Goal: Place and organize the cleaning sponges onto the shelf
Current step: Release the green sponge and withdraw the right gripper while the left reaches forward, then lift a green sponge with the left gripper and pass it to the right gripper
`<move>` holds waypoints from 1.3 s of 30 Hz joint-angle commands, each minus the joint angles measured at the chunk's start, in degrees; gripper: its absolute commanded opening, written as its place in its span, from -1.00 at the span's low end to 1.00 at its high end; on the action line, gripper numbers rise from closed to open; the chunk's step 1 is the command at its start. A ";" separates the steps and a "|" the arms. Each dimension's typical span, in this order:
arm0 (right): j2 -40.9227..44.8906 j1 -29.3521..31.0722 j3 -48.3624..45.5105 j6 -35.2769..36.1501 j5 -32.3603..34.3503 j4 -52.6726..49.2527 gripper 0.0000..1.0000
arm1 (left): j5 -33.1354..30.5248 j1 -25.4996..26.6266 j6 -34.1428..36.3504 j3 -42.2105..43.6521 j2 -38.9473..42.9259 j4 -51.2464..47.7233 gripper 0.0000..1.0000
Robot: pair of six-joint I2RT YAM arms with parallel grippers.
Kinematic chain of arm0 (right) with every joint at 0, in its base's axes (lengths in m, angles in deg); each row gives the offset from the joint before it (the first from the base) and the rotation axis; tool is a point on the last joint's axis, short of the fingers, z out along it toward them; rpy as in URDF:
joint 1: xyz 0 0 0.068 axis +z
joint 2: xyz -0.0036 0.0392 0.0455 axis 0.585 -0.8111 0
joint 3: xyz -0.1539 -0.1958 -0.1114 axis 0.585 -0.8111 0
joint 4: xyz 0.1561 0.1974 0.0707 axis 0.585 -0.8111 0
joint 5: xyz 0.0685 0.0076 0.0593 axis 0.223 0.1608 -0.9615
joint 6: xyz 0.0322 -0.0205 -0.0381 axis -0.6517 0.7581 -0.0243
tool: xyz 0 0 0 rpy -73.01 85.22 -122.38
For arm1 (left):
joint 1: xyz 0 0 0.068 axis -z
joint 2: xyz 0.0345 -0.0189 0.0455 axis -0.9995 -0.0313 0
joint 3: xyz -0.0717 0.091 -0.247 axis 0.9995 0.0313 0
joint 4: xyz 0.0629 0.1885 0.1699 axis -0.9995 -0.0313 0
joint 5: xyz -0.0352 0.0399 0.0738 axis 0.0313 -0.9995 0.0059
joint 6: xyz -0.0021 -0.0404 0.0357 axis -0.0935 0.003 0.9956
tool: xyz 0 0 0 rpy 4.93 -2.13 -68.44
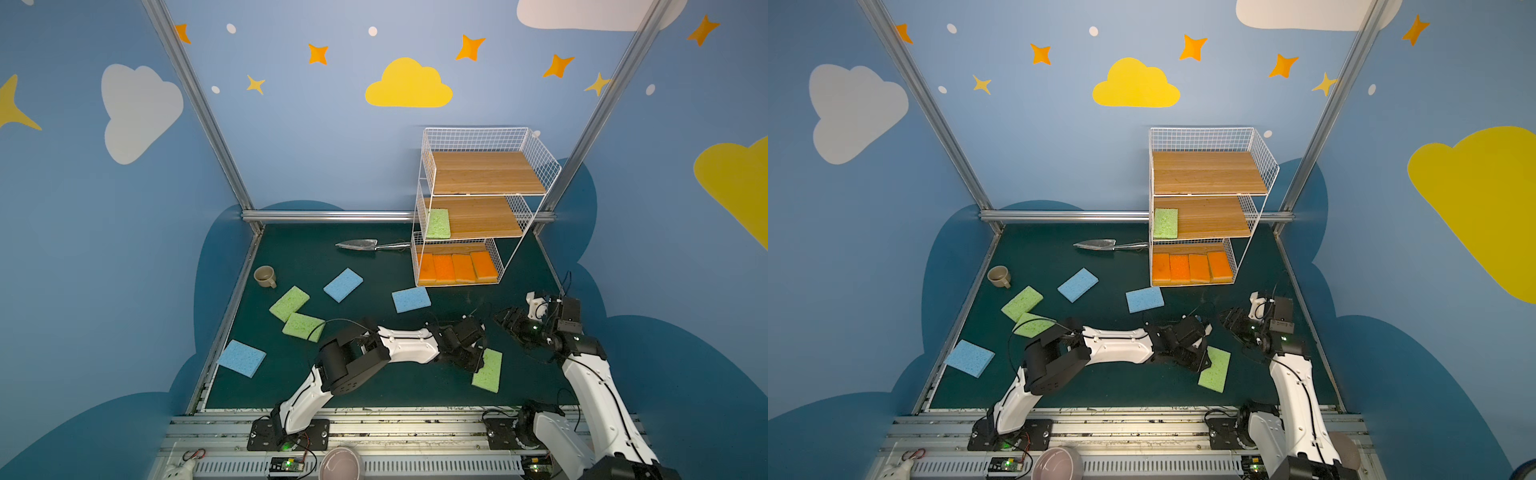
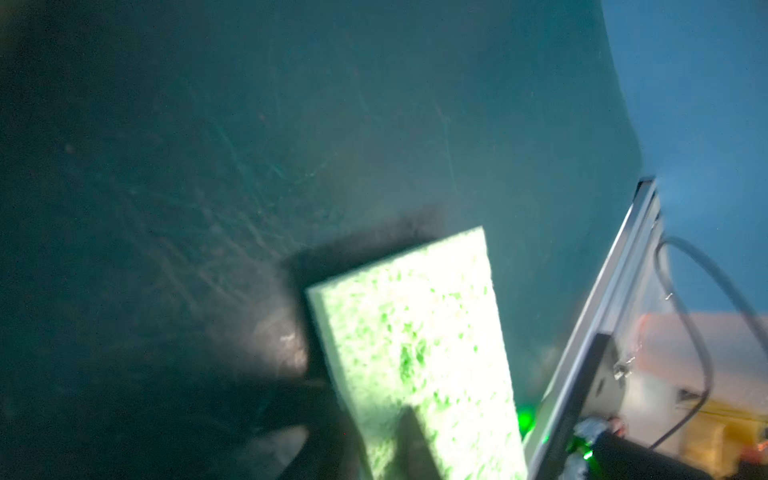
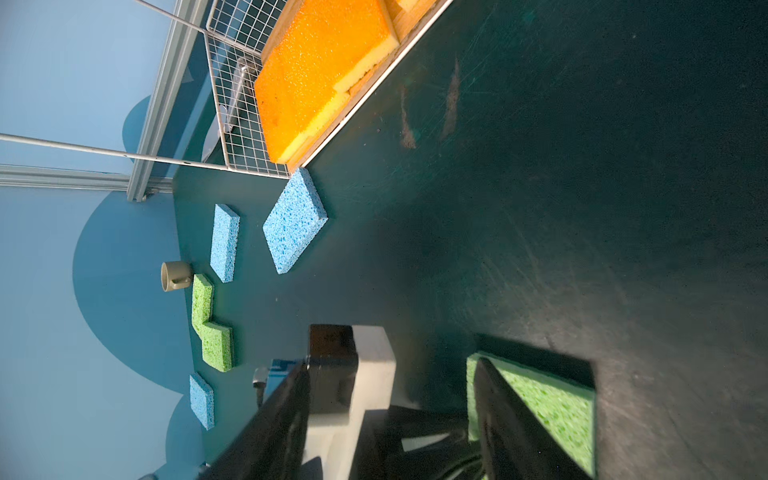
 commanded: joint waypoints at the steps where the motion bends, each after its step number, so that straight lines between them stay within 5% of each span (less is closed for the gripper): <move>1: 1.21 -0.35 -0.68 0.33 -0.81 -0.26 0.25 | 0.25 0.23 0.18 0.04 -0.44 -2.46 -0.94; 7: 3.02 -0.33 -1.87 0.23 -4.81 1.58 0.25 | -0.44 -1.50 0.26 5.24 6.87 -0.35 -0.94; 18: 8.08 1.81 -8.49 -7.05 -21.02 21.77 0.23 | 2.27 -11.70 1.09 22.12 28.78 1.09 -0.94; 28: -1.34 18.32 -6.33 -11.40 -20.48 36.13 0.21 | 3.60 -20.77 1.35 30.79 46.50 -3.33 -0.94; 39: -14.23 33.52 2.72 -7.98 -19.85 31.72 0.22 | 6.03 -27.27 1.34 33.73 52.20 -6.43 -0.94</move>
